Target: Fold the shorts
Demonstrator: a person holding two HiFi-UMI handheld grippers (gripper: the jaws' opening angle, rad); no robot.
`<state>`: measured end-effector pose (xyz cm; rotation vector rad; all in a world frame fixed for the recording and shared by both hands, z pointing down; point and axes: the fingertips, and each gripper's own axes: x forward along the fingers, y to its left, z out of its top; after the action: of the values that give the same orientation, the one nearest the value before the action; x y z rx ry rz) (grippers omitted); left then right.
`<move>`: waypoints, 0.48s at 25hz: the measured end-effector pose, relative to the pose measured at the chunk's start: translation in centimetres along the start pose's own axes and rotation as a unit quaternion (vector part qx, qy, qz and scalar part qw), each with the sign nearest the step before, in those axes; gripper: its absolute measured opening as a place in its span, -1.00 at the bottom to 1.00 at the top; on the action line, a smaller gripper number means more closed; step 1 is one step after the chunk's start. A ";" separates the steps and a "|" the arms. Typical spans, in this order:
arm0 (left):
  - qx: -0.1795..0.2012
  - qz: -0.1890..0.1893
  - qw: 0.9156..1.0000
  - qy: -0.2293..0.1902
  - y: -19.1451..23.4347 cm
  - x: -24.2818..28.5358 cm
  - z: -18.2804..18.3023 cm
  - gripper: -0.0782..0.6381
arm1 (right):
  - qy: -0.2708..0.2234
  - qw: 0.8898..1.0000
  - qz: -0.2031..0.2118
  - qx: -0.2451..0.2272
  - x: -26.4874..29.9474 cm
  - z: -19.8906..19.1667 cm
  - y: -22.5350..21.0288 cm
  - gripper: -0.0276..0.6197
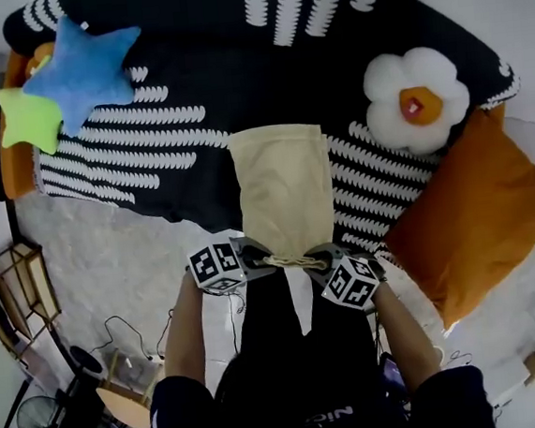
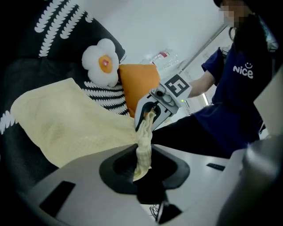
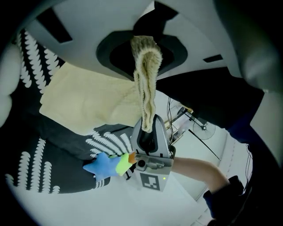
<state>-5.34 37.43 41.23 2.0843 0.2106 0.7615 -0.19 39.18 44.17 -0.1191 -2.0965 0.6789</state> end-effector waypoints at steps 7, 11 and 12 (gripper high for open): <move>-0.014 0.106 0.983 -0.152 4.8 -6.1 6.3 -0.56 | -0.073 0.996 -0.037 0.022 -5.1 7.1 -8.5 -0.58; -0.018 0.156 0.972 -0.174 9.3 -10.0 9.7 -0.55 | -0.079 0.996 -0.038 0.027 -7.4 10.7 -14.8 -0.61; -0.021 0.164 0.970 -0.177 10.5 -10.8 10.2 -0.55 | -0.084 0.995 -0.035 0.034 -7.5 11.6 -16.2 -0.61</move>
<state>-9.30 19.70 40.51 2.1986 -0.3517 0.5605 -2.25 18.10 41.74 0.0503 -2.2237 0.7389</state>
